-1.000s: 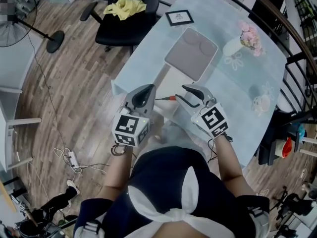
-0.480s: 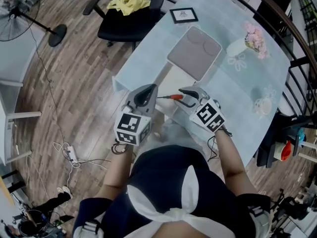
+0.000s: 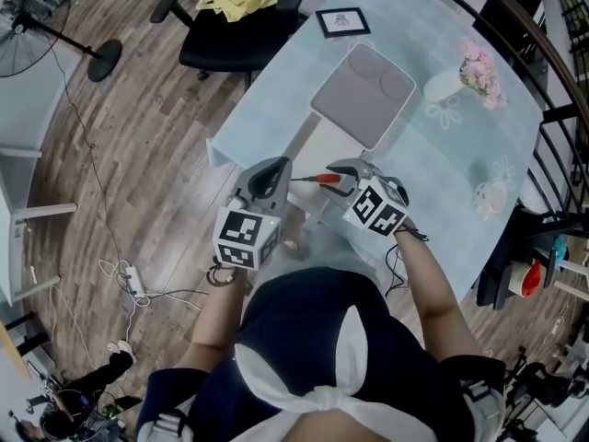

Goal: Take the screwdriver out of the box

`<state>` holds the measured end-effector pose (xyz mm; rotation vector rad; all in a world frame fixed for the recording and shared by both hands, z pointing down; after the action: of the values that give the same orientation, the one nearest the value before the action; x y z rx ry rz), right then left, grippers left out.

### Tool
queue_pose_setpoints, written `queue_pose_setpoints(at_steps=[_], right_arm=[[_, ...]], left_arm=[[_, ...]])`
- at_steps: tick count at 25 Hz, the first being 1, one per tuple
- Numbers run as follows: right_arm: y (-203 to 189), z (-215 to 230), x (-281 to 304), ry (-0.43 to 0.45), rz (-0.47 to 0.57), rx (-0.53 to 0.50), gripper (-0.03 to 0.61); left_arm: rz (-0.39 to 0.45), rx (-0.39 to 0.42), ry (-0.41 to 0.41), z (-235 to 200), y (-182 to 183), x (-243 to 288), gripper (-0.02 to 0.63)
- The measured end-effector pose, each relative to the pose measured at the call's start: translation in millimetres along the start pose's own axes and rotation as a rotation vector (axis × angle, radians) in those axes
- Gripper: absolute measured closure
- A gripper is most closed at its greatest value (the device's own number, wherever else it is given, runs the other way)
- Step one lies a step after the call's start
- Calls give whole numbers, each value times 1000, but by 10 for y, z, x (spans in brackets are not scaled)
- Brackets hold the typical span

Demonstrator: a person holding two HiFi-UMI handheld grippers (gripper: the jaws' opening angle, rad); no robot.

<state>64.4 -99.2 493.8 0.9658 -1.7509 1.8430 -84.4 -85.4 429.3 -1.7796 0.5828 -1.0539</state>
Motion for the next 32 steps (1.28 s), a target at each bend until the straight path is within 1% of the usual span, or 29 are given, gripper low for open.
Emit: queue_pose_setpoints(at_steps=[4, 9, 17, 22, 27, 32], right_arm=[[-94, -24, 180, 61, -76, -31, 428], [-189, 3, 363, 115, -164, -78, 428], [-273, -1, 681, 214, -308, -193, 428], [-359, 22, 839, 260, -393, -224, 428], [-392, 82, 978, 286, -442, -231, 428], [-391, 71, 1050, 318, -514, -238, 430]], left_arm=[[-20, -5, -2, -45, -85, 35, 592], [-37, -18, -6, -92, -146, 73, 592], [-49, -29, -4, -138, -206, 52, 592], [-61, -38, 12, -172, -249, 17, 592], [-68, -49, 31, -258, -260, 7, 592], [-71, -57, 40, -317, -273, -15, 592]])
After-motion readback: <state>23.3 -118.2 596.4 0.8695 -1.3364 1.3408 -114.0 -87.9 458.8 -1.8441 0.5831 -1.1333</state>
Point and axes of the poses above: the fingertips, and each gripper's own axes: x forward along the fingers, z to its right, y out of its top, the point moved 7 cm from there along -x, backward along the fingers, and after that the axes turned 1 degree about y, right-handed, at the moved point
